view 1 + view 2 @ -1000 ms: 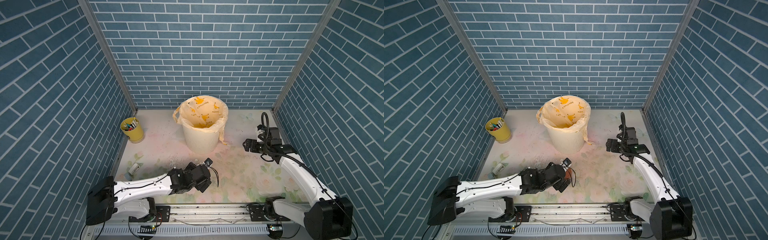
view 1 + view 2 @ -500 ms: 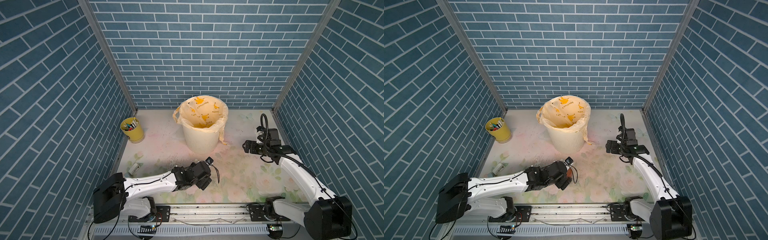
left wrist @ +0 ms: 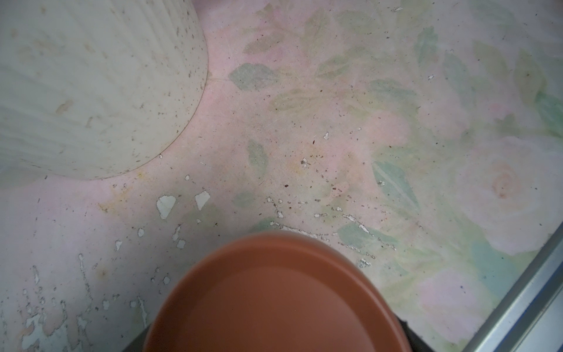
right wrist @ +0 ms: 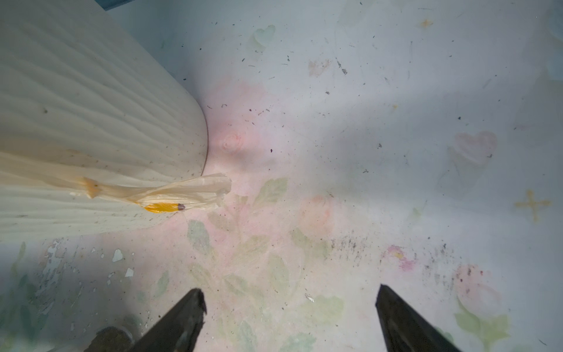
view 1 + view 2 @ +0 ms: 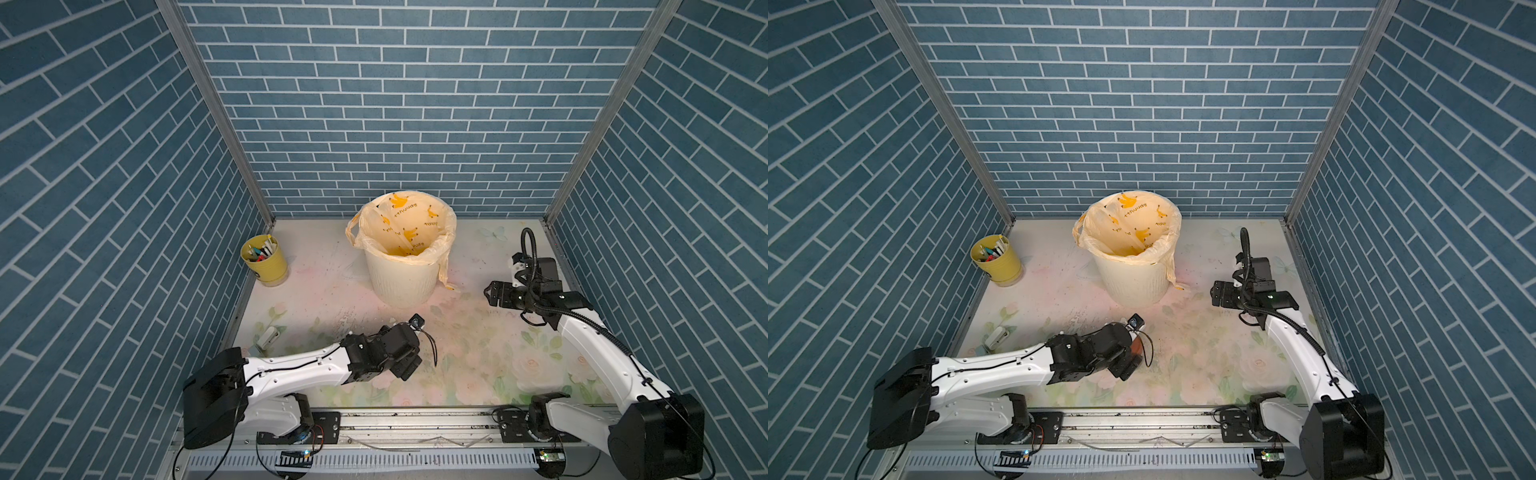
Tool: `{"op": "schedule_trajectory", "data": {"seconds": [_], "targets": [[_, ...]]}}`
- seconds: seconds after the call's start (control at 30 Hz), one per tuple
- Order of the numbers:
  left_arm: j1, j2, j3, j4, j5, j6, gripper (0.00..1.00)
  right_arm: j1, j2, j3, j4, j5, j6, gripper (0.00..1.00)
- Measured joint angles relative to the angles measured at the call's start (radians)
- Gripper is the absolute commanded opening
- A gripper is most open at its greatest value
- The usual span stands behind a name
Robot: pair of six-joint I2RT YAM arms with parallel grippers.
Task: Empty moldy tea leaves from jars
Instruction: Pick up the jar from the center of the board.
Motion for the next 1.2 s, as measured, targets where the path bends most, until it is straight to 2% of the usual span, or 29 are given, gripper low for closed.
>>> {"op": "schedule_trajectory", "data": {"seconds": [0.2,0.3,0.43,0.67,0.9,1.03,1.2], "targets": [[0.0,-0.128,0.001,-0.023,-0.002,0.019,0.0,0.043,-0.11,-0.035,0.034,-0.129,-0.042,0.87],[0.001,-0.208,0.019,-0.01,-0.011,0.042,0.0,0.108,-0.201,-0.048,0.074,-0.184,-0.077,0.87],[0.015,-0.242,0.086,-0.009,-0.018,0.067,0.0,0.223,-0.33,-0.089,0.124,-0.202,-0.127,0.87],[0.047,-0.219,0.195,-0.019,-0.007,0.062,0.0,0.482,-0.428,-0.104,0.139,-0.118,-0.222,0.88],[0.114,-0.176,0.288,-0.094,0.056,0.009,0.0,0.759,-0.383,-0.096,0.16,0.061,-0.336,0.9],[0.138,-0.177,0.325,-0.109,0.087,-0.009,0.0,0.84,-0.33,-0.1,0.212,0.135,-0.369,0.91],[0.158,-0.18,0.336,-0.122,0.138,-0.03,0.0,0.876,-0.321,-0.131,0.329,0.2,-0.392,0.93]]}}
